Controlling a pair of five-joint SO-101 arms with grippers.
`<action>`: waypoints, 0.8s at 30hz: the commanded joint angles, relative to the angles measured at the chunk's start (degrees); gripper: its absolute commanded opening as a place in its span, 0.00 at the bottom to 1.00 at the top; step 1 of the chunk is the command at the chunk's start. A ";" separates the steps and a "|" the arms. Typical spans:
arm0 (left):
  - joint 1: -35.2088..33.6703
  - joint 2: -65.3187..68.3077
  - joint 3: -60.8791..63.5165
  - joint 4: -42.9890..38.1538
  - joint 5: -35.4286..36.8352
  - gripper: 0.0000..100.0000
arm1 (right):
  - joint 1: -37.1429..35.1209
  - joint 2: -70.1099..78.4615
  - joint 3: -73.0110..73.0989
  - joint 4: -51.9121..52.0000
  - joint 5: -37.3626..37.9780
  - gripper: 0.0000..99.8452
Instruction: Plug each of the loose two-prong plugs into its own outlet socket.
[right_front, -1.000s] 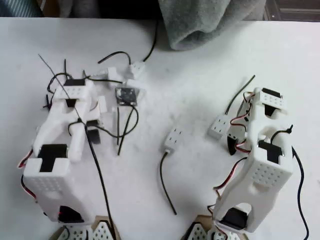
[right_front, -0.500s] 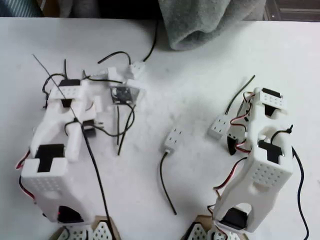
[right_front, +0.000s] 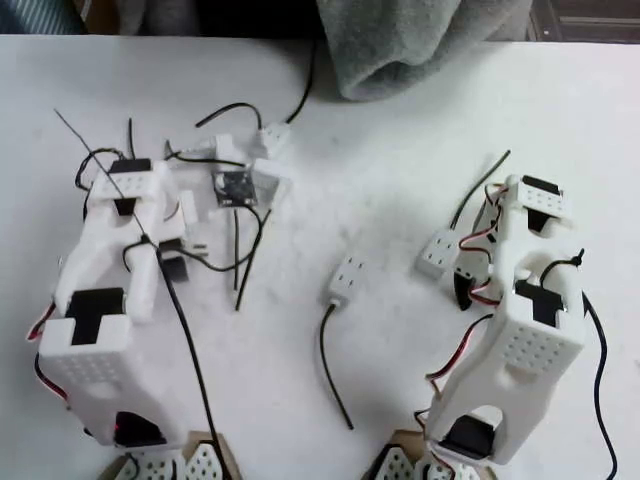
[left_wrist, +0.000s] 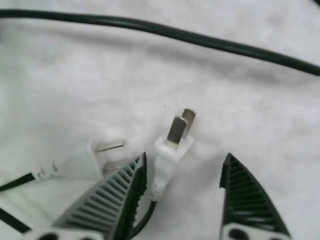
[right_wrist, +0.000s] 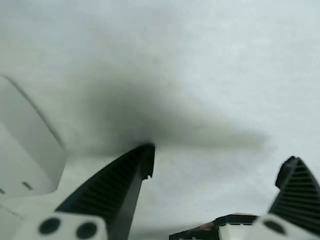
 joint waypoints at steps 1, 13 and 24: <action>0.66 -0.40 -0.88 -0.35 -15.38 0.25 | -0.57 0.75 -0.35 -1.98 0.62 0.39; 0.57 -0.66 -0.44 -0.26 -15.30 0.03 | -0.57 0.75 -0.35 -1.98 0.62 0.39; 2.42 -0.92 -5.01 7.74 -7.91 0.03 | -0.57 0.75 -0.26 -2.68 0.62 0.39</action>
